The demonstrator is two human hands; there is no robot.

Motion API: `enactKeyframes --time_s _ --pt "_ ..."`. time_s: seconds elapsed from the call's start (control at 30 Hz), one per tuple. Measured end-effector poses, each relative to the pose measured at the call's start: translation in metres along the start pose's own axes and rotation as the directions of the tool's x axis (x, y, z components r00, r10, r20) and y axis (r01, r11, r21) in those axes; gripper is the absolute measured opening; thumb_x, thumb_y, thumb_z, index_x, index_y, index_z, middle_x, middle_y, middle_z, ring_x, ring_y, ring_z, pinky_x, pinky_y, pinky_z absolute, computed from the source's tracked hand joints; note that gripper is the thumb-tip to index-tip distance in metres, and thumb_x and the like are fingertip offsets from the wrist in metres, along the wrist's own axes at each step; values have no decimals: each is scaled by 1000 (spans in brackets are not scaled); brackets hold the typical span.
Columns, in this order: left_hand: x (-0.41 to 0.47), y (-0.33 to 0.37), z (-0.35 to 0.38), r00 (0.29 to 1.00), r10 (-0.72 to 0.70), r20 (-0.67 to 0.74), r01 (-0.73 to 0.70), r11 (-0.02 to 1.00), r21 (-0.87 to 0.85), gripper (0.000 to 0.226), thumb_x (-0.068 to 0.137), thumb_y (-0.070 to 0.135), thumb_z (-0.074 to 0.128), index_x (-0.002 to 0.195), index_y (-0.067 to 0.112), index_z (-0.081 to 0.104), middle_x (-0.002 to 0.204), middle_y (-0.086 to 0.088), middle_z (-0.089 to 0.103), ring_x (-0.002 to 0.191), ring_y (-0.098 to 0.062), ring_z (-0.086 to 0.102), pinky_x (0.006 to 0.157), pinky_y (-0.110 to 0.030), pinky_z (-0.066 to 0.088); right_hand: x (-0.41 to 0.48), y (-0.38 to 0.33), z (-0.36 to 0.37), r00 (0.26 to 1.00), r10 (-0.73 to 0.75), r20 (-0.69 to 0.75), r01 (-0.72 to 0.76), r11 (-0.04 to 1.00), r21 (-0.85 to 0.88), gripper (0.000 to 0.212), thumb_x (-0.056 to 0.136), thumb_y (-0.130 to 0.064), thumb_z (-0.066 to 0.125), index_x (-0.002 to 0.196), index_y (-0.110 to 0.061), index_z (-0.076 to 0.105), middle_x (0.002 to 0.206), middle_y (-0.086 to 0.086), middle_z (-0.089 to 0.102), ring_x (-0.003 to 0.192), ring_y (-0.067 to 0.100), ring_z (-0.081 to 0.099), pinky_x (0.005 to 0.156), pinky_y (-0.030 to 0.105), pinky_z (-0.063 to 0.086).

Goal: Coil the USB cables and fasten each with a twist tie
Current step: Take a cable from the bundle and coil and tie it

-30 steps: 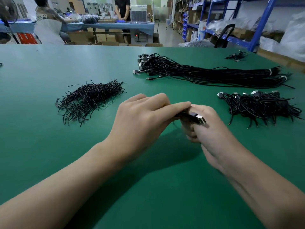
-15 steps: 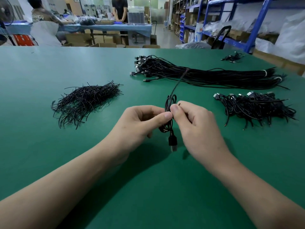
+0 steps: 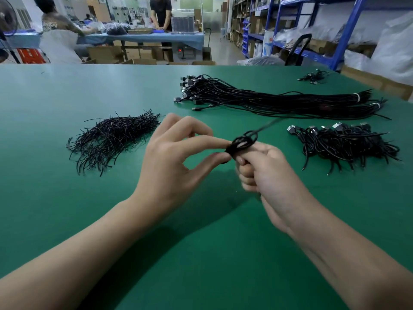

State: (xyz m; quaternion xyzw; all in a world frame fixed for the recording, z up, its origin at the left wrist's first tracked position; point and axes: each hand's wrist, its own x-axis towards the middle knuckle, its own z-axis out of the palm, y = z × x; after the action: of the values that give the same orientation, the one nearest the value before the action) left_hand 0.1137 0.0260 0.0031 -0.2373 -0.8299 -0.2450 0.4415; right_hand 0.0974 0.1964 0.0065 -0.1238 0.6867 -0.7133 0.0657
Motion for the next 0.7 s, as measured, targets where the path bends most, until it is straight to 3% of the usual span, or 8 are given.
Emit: enactKeyframes --time_s 0.07,0.13,0.2,0.37,0.43,0.5,0.63,0.7 --pt "-3 4 1 942 -320 103 336 909 -246 26 95 47 61 83 30 75 75 10 62 67 -10 50 64 -21 36 0 1 -1 963 -264 -60 226 907 -356 39 104 -22 50 68 -9 45 54 -6 31 51 10 24 48 30 21" --pt "-3 6 3 785 -523 333 620 654 -434 42 92 60 54 74 27 71 66 6 59 57 -10 45 55 -24 35 -2 2 -1 899 -438 -18 351 743 -570 38 104 -27 48 72 -7 45 54 -3 35 52 15 29 52 37 29" --pt "-3 4 5 671 -582 459 740 494 -456 44 87 64 63 77 22 72 65 3 63 55 -10 48 50 -18 36 -4 3 0 857 -514 29 411 650 -639 37 103 -30 45 71 -11 44 54 0 40 53 24 36 53 47 36" --pt "-4 1 5 481 -550 683 877 303 -373 60 77 67 61 93 11 72 78 0 73 59 -9 59 50 -20 38 -3 3 1 792 -603 98 454 474 -754 34 104 -34 43 74 -17 43 54 -4 39 53 27 41 51 47 39" --pt "-3 1 1 491 -471 733 871 235 -432 51 81 63 61 94 16 76 85 0 74 65 -7 61 53 -20 40 -4 2 2 781 -611 131 457 417 -786 33 103 -34 44 75 -17 44 54 -5 42 52 24 42 51 44 39" --pt "-2 3 0 548 -472 691 834 249 -492 40 83 55 63 91 18 77 84 4 72 71 -6 60 57 -18 41 -4 3 2 795 -592 133 462 448 -766 34 103 -34 45 73 -17 42 53 -5 39 53 24 40 51 43 37" --pt "1 8 0 707 -534 464 700 431 -570 27 81 38 70 83 11 75 72 7 70 65 -1 59 60 -20 43 0 6 3 904 -424 49 382 751 -538 42 106 -29 46 67 -14 38 55 -8 34 55 11 30 54 35 26" --pt "2 10 -2 820 -473 322 570 624 -534 9 84 29 75 83 21 76 74 11 74 65 -1 64 61 -16 47 0 6 5 968 -249 7 236 907 -348 44 106 -29 47 63 -19 42 55 -12 32 53 7 28 53 30 24"
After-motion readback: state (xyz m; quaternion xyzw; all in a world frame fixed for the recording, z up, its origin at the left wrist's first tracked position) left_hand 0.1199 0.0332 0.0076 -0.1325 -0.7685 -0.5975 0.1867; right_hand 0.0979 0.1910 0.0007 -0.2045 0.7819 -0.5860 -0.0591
